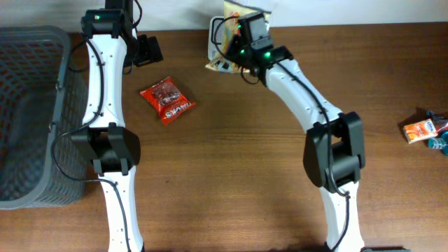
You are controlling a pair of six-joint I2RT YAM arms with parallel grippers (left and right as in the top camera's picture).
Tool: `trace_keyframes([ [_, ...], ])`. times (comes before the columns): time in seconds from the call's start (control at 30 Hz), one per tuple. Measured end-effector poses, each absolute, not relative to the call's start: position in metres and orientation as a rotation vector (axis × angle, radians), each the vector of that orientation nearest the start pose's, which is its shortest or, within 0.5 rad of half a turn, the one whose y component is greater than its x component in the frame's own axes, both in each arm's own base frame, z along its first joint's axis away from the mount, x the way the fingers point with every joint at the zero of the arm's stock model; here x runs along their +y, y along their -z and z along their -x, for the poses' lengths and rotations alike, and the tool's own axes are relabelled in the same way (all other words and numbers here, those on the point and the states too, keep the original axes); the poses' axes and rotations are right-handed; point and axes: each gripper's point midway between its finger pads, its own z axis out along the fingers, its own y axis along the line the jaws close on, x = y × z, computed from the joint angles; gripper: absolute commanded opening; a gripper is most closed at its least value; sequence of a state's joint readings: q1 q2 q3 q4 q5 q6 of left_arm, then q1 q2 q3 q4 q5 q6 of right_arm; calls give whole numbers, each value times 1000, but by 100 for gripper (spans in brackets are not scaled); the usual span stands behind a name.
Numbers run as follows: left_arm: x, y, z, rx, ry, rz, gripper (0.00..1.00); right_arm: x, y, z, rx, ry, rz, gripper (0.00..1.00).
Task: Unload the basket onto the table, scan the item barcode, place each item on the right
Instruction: 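Lift the bag and hold it at the white scanner with the right gripper, then carry the bag to the right table edge and release it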
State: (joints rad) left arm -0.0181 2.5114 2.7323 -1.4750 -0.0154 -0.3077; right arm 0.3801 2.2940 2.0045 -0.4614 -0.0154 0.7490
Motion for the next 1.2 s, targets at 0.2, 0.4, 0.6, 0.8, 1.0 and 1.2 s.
trace_keyframes([
  [0.2, -7, -148, -536, 2796, 52, 411, 99, 240, -112, -579, 2387, -579, -477, 4],
  [0.4, -7, -148, -536, 2796, 52, 411, 99, 250, -108, -570, 2430, -644, -485, 4],
  [0.6, -7, -148, -536, 2796, 52, 411, 99, 248, -104, -567, 2449, -630, -487, 4],
  [0.8, -7, -148, -536, 2796, 52, 411, 99, 218, -106, -563, 2513, -548, -516, 4],
  [1.0, -7, -148, -536, 2796, 52, 411, 99, 81, -181, -575, 2429, -439, -763, 4],
  [1.2, -7, -148, -536, 2796, 52, 411, 99, -103, -191, -517, 2398, -177, -1191, 4],
])
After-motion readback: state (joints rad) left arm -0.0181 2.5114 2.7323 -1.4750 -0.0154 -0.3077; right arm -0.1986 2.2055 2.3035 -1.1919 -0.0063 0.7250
